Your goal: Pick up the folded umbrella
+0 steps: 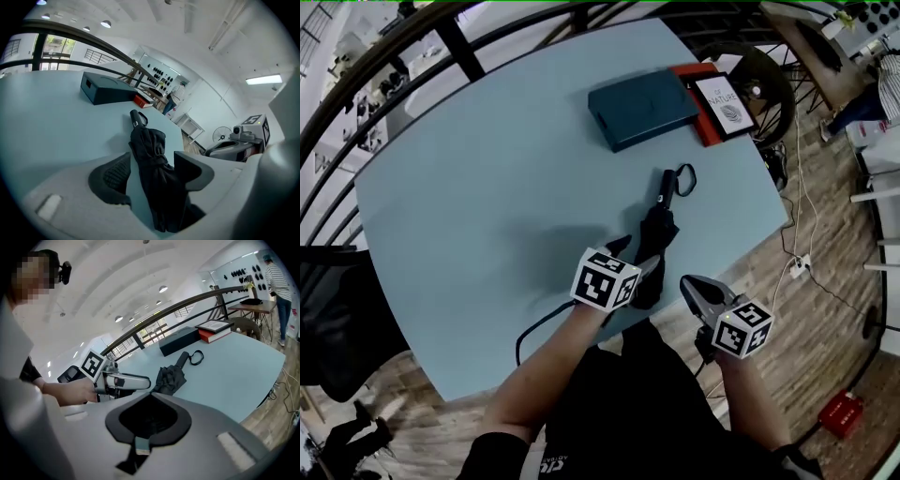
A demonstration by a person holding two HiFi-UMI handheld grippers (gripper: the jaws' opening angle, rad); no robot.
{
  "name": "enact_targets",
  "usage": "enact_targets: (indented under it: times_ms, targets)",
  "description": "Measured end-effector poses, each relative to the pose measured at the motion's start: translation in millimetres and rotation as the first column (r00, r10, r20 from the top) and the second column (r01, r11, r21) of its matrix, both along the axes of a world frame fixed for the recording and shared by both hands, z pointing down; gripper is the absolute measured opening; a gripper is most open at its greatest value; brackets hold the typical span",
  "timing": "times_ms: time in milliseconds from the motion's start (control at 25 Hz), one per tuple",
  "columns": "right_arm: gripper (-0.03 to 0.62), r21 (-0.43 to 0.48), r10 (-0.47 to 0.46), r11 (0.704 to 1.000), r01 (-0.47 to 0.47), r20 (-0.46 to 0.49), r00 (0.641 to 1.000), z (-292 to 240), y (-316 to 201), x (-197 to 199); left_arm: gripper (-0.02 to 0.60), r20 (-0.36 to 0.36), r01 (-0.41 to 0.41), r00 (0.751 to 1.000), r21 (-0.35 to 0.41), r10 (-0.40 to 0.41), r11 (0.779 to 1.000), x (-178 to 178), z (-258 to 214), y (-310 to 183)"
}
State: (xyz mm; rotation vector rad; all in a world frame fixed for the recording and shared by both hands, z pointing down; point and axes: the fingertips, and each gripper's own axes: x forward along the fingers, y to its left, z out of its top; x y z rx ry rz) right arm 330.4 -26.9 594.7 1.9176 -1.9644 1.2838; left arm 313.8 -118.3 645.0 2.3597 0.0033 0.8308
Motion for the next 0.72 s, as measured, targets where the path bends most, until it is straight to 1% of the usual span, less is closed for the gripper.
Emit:
enact_targets:
  times_ms: [80, 240, 360, 480, 560, 720]
  targets:
    - [0.002, -0.001, 0.0, 1.0, 0.0, 0.005, 1.0, 1, 1, -2, 0.299, 0.012, 0.003, 1.0, -0.016, -0.002, 1.0, 4, 5, 1]
    - [0.002, 0.006, 0.012, 1.0, -0.012, 0.01, 1.0, -1, 4, 1, 0.327, 0.062, -0.001, 0.998, -0.039, 0.003, 0.999, 9, 16, 8]
    - [0.002, 0.018, 0.028, 0.999, -0.028, 0.009, 1.0, -4, 5, 7, 0.327, 0.071, 0.016, 0.997, -0.068, -0.011, 0.998, 16, 21, 12]
    - [0.002, 0.027, 0.041, 0.999, -0.042, 0.013, 0.999, -8, 8, 11, 0.327, 0.102, 0.008, 0.995, -0.1, 0.002, 0.995, 19, 30, 24]
    - [0.002, 0.035, 0.049, 0.998, -0.049, 0.015, 0.999, -12, 9, 13, 0.327, 0.126, -0.008, 0.992, -0.094, 0.02, 0.996, 21, 34, 29]
    - [0.002, 0.055, 0.069, 0.996, -0.07, 0.022, 0.997, -18, 11, 18, 0.325, 0.187, -0.055, 0.981, -0.03, 0.06, 0.998, 23, 41, 32]
